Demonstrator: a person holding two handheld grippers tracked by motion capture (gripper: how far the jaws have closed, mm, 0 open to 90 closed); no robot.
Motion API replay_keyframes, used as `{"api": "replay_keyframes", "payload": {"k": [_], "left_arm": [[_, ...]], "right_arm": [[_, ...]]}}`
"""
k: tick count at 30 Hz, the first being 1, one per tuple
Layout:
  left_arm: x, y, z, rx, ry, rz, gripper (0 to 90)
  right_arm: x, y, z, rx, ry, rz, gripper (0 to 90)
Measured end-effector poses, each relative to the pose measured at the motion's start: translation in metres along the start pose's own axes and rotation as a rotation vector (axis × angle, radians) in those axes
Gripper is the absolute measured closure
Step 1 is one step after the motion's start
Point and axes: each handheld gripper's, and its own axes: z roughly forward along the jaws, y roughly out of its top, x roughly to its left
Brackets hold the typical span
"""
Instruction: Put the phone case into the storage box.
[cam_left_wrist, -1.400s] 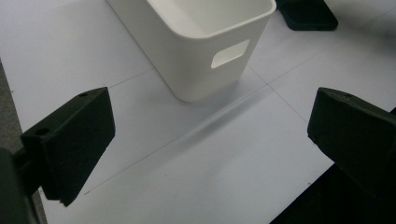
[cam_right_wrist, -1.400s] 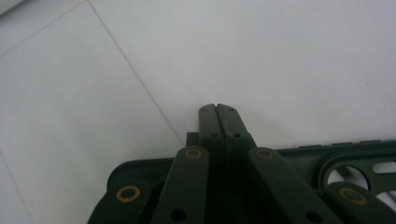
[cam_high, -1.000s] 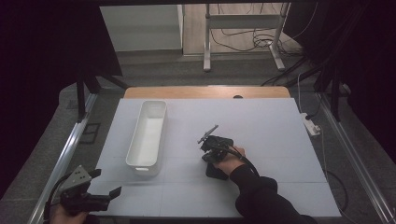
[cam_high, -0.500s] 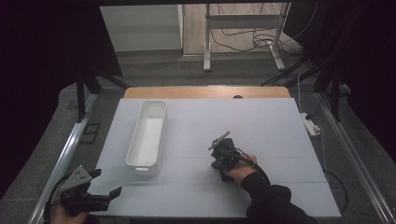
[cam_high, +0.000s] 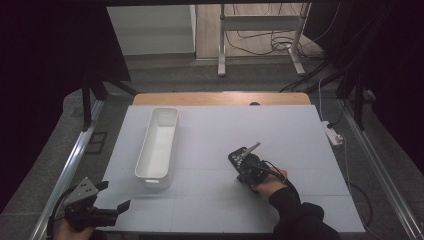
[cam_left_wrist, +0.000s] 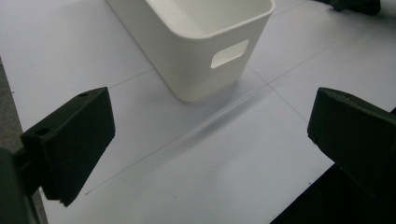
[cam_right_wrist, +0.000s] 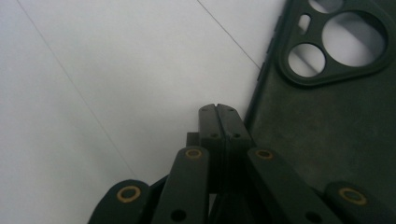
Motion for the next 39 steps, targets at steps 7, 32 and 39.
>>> {"api": "replay_keyframes", "payload": {"k": [7,32,39], "left_arm": [[0.000,0.000,0.000,0.001,-0.001,-0.001,1.5],[0.000,0.000,0.000,0.002,-0.001,-0.002,1.5],[0.000,0.000,0.000,0.001,-0.002,-0.003,1.5]], "right_arm": [[-0.002,-0.002,-0.002,0.005,-0.011,0.007,89.0],[0.001,0.010,-0.029,-0.071,-0.117,0.044,36.4],[-0.011,0.007,-0.035,-0.085,-0.136,0.072,27.7]]}}
